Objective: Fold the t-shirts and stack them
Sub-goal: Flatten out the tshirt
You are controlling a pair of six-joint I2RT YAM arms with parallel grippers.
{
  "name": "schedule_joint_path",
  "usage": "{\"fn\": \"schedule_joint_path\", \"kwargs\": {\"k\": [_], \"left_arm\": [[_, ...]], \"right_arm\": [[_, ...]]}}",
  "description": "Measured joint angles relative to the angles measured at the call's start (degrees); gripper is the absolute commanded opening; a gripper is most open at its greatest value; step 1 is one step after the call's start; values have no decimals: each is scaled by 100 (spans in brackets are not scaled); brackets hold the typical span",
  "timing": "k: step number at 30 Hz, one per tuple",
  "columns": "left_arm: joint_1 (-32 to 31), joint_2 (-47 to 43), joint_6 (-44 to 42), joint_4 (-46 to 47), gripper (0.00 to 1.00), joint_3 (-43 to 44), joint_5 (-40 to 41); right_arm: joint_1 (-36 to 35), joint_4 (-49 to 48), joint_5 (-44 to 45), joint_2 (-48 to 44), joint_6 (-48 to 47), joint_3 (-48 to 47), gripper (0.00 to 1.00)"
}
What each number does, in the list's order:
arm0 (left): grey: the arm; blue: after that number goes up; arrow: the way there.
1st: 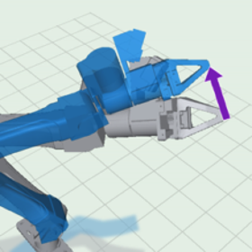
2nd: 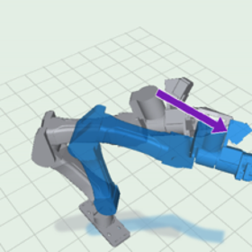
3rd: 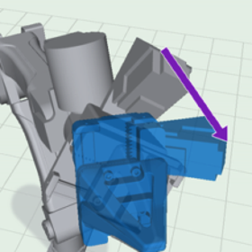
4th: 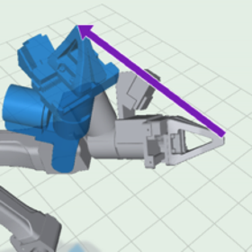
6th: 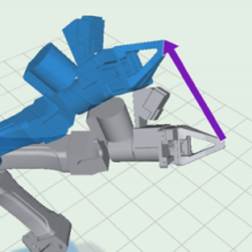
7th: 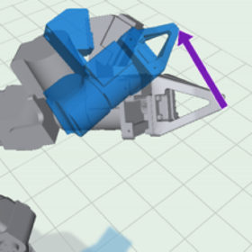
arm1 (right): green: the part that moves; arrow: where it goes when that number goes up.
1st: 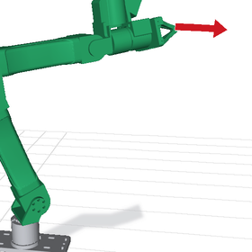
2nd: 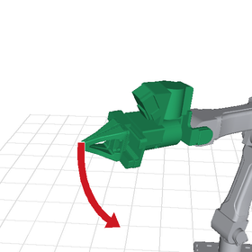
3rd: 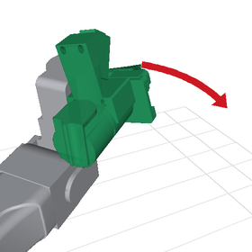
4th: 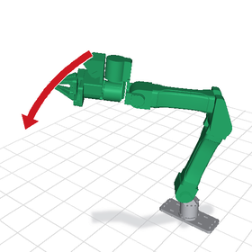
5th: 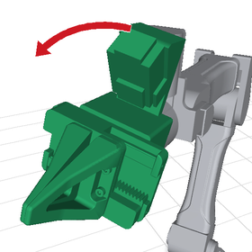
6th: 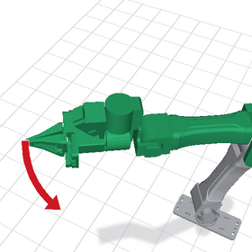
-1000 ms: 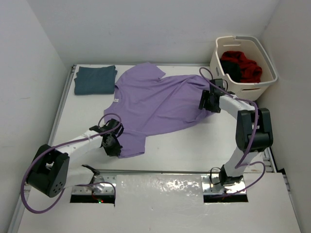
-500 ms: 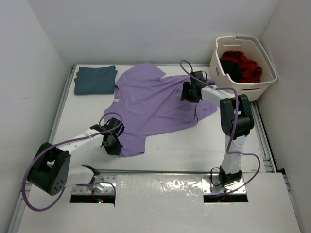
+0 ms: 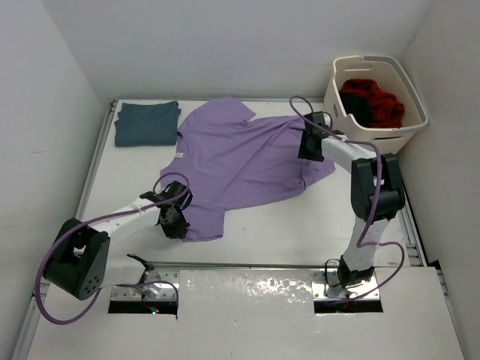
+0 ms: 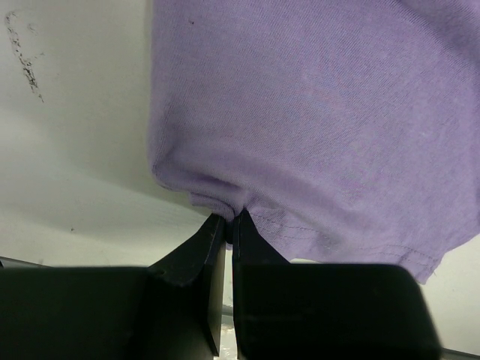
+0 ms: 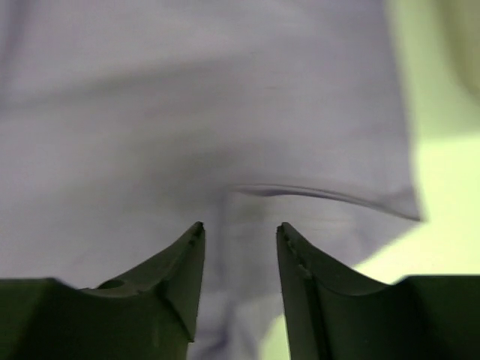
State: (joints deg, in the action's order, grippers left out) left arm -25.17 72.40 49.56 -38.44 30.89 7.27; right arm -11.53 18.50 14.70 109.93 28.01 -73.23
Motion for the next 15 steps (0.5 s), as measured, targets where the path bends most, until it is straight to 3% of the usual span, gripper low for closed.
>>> {"fn": "schedule_joint_path", "kwargs": {"k": [5, 15], "left_arm": [[0, 114, -17, -28, 0, 72, -7], [2, 321, -114, -74, 0, 210, -44]], "right_arm": [[398, 68, 151, -103, -94, 173, 37], [315, -11, -98, 146, -153, 162, 34]]}}
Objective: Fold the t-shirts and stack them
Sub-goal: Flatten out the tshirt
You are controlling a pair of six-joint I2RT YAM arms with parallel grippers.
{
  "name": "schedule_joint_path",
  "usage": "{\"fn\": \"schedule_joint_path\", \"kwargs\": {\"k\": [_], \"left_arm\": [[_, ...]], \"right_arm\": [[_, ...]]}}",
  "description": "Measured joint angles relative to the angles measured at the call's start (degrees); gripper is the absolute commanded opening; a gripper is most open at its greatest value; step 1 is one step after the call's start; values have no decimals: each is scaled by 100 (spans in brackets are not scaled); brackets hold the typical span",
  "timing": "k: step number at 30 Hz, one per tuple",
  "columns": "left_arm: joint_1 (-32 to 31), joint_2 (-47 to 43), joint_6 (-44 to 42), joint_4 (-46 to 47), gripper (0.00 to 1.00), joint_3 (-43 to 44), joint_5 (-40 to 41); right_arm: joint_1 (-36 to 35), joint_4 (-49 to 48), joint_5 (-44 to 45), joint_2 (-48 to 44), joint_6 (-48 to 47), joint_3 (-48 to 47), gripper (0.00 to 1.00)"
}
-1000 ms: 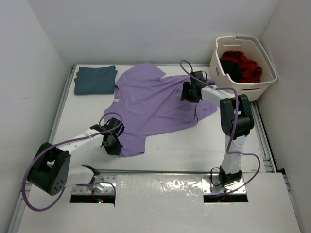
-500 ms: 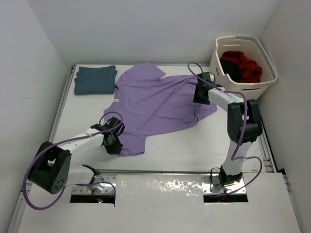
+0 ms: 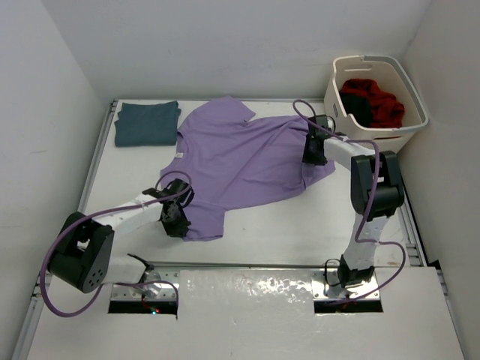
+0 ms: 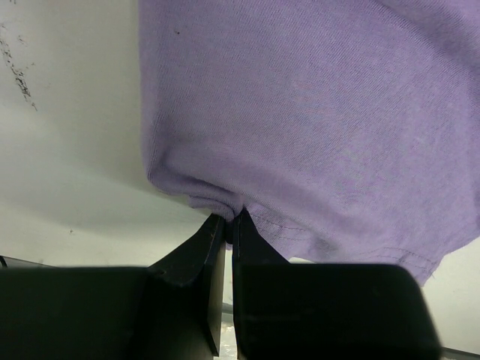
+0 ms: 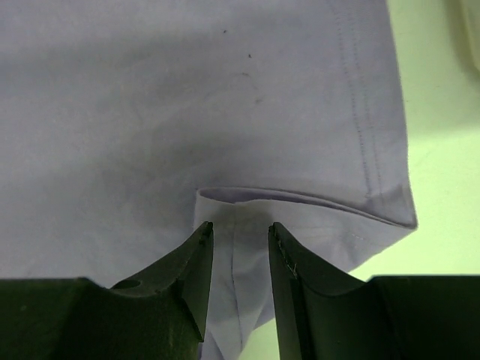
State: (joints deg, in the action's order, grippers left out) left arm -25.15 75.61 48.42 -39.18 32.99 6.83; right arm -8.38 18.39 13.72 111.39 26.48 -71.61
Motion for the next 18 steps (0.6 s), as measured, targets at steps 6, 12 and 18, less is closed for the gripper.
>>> {"fn": "schedule_joint_path", "kwargs": {"k": [6, 12, 18], "left_arm": [[0, 4, -15, 0, 0, 2, -2], [-2, 20, -17, 0, 0, 7, -7], [0, 52, -15, -13, 0, 26, -9]], "right_arm": [[0, -42, -79, 251, -17, -122, 30], [0, -76, -105, 398, -44, -164, 27], [0, -127, -166, 400, -68, -262, 24]]}}
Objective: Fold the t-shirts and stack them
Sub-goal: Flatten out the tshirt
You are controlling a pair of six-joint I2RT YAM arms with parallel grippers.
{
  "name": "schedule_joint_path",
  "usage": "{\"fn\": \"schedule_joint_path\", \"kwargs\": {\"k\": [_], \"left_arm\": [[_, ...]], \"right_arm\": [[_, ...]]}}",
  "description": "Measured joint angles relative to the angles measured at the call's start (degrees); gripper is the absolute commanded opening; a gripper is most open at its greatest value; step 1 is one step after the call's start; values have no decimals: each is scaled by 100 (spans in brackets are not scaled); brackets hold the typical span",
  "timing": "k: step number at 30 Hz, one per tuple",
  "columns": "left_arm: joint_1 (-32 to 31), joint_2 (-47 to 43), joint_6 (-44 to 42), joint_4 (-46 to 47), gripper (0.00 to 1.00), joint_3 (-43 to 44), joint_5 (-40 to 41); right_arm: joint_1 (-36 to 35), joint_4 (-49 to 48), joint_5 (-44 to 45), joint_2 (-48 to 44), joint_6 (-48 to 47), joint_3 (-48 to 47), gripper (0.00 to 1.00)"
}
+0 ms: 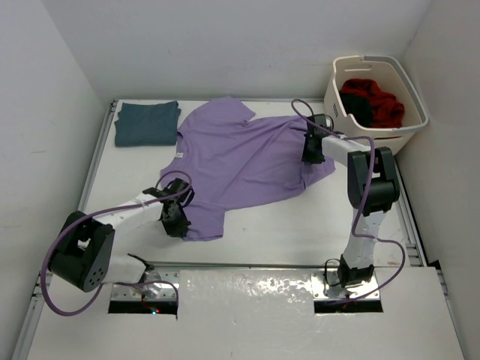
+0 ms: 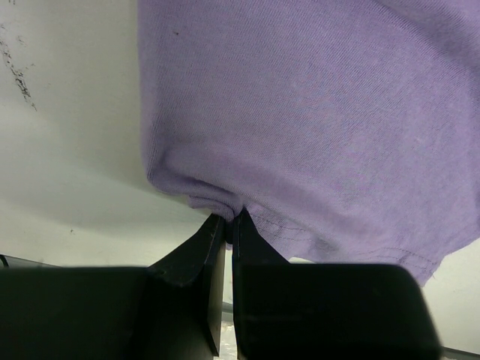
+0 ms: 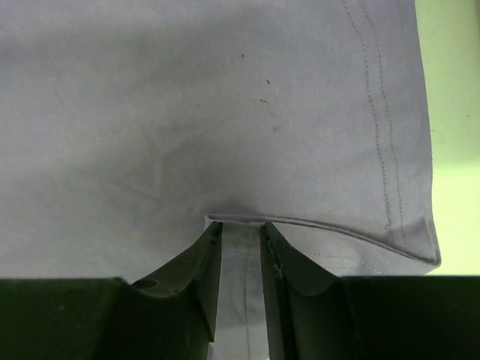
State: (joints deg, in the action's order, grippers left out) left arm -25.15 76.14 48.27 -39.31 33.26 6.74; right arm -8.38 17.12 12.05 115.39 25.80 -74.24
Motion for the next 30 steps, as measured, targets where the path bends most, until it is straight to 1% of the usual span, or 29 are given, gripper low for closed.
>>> {"fn": "schedule_joint_path", "kwargs": {"k": [3, 8, 9, 12, 16, 19, 25, 26, 27, 30], "left_arm": [[-2, 11, -2, -15, 0, 13, 0], [0, 15, 0, -17, 0, 17, 0], [-2, 15, 0, -17, 0, 17, 0], [-2, 15, 0, -20, 0, 17, 0], [0, 20, -2, -22, 0, 22, 0], [0, 63, -7, -48, 0, 57, 0], [0, 184, -46, -129, 0, 160, 0], [-2, 195, -48, -140, 0, 170, 0], [0, 199, -48, -144, 0, 177, 0], [0, 227, -50, -166, 0, 201, 0]], "right_arm": [[0, -35, -13, 13, 13, 0, 22], [4, -35, -17, 50, 76, 7, 21], [4, -37, -17, 50, 81, 15, 24], [7, -33, -7, 50, 94, 55, 29], [13, -79, 59, 11, 94, 146, 29], [28, -90, 90, -26, 96, 203, 25], [39, -129, -26, -26, 120, 205, 12], [39, -140, -39, -26, 120, 210, 4], [39, -166, -52, -26, 118, 223, 0], [39, -245, -63, -48, 133, 273, 0]]}}
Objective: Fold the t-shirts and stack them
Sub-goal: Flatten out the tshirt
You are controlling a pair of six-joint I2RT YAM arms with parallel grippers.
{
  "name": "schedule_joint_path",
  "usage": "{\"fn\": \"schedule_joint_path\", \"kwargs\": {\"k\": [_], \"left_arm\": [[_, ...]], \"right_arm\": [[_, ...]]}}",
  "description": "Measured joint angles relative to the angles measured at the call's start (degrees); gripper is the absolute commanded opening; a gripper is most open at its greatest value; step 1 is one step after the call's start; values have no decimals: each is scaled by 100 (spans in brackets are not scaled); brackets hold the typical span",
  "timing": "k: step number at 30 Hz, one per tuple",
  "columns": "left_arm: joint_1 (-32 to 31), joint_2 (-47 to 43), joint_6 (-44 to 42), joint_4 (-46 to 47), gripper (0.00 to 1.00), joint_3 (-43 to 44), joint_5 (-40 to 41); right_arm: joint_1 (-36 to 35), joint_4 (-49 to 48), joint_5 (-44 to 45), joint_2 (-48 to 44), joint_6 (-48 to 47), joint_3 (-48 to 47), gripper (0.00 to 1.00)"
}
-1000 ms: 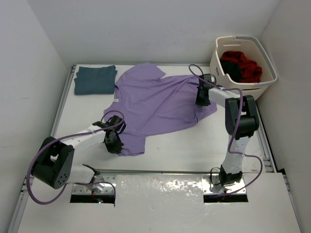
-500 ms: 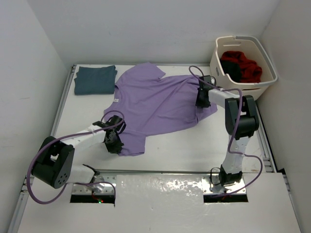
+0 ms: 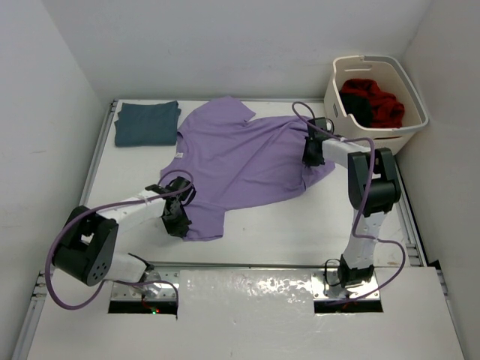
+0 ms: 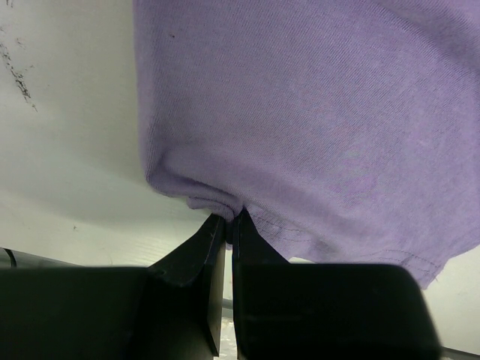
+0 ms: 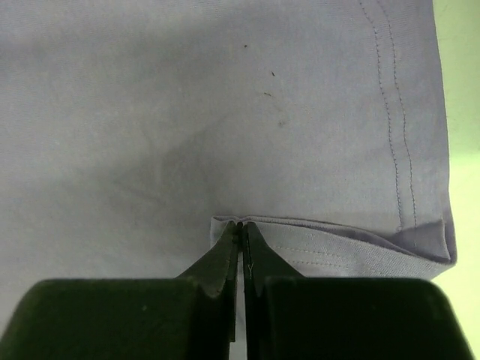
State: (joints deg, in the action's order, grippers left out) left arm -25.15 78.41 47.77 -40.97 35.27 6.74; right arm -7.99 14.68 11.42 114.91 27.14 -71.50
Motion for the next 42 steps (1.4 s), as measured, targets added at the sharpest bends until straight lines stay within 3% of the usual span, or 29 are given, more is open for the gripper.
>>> {"fn": "schedule_joint_path", "kwargs": {"k": [7, 13, 19, 23, 33, 37, 42], "left_arm": [[-2, 44, -20, -44, 0, 50, 15], [-2, 59, -72, -22, 0, 96, 101], [-2, 9, -133, 190, 0, 142, 459], [0, -503, -280, 291, 0, 146, 549], [0, -3307, -726, 1047, 0, 686, 1185], [0, -3847, -1010, 1502, 0, 1178, 1611], [-2, -3917, -1478, 1952, 0, 2481, 2079]], "right_arm": [[4, 136, 118, -302, -66, 107, 0], [61, 778, 815, -1320, -125, 334, 0], [317, 1263, 1399, -2406, -122, 1283, 0], [520, 1318, 1394, -3171, -186, 2094, 0], [555, -479, 487, -4900, -616, 2979, 0], [555, -898, 525, -5353, -850, 2717, 0], [553, -1329, 715, -6011, -1307, 2026, 0]]}}
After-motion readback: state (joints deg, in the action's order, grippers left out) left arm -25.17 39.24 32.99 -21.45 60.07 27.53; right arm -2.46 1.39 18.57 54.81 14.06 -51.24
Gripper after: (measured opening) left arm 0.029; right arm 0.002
